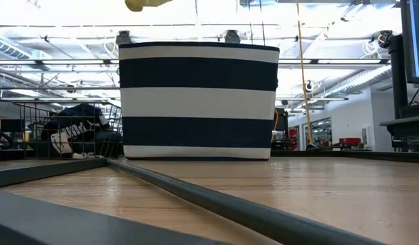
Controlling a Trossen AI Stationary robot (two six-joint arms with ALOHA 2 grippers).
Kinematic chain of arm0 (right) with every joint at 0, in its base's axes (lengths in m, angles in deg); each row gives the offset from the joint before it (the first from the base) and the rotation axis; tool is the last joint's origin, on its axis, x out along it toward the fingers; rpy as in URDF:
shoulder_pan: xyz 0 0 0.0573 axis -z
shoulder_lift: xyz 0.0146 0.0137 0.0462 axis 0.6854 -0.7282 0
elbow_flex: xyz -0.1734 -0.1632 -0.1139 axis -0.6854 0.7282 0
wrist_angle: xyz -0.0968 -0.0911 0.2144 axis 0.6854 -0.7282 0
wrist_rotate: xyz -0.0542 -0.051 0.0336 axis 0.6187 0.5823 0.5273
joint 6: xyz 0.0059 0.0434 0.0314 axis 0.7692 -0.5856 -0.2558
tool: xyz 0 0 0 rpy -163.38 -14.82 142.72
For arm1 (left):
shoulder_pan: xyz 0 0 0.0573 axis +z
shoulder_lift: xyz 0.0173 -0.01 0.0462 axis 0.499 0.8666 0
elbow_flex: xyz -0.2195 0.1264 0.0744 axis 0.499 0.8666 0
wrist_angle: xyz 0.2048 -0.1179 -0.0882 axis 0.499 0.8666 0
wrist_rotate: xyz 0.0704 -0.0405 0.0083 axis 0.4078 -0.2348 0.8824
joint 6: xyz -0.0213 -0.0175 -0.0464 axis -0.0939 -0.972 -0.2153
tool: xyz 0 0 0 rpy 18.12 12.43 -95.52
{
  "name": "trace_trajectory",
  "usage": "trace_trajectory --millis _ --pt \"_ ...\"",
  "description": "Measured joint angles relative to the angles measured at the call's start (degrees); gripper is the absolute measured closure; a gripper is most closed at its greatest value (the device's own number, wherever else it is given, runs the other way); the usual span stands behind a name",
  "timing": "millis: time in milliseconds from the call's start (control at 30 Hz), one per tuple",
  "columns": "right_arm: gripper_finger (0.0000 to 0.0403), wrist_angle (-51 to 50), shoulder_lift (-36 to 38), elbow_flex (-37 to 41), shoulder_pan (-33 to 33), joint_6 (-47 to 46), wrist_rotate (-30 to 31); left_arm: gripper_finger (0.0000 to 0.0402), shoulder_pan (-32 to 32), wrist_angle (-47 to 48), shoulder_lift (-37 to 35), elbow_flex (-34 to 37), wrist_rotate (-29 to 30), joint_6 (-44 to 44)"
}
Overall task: Pick & Place Cloths
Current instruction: Put the yellow shirt into the blue laundry bin
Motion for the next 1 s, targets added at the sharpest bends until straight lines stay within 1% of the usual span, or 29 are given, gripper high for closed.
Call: trace_trajectory --millis 333,433,600,667,767,867,1000 --pt "0.0135 0.2 0.0 0.0 0.0 0.0 0.0 0.0361 8.0 -7.6 3.7 -0.1 -0.1 8.8" --pt "0.0135 0.2 0.0 0.0 0.0 0.0 0.0 0.0361 10.8 -7.7 5.3 -1.6 -0.2 11.5" --pt "0.0135 0.2 0.0 0.0 0.0 0.0 0.0 0.0361 15.4 -7.3 9.4 -6.8 -4.8 17.3" --pt "0.0135 0.2 0.0 0.0 0.0 0.0 0.0 0.0361 17.2 -5.1 11.4 -9.9 -6.3 20.3" --pt "0.0135 0.2 0.0 0.0 0.0 0.0 0.0 0.0361 19.6 1.9 14.9 -15.0 -7.2 25.3" --pt "0.0135 0.2 0.0 0.0 0.0 0.0 0.0 0.0361 21.5 8.7 19.0 -20.7 -7.3 30.6" --pt "0.0135 0.0 0.0 0.0 0.0 0.0 0.0 0.0361 23.8 15.3 25.1 -28.1 -7.3 37.8"
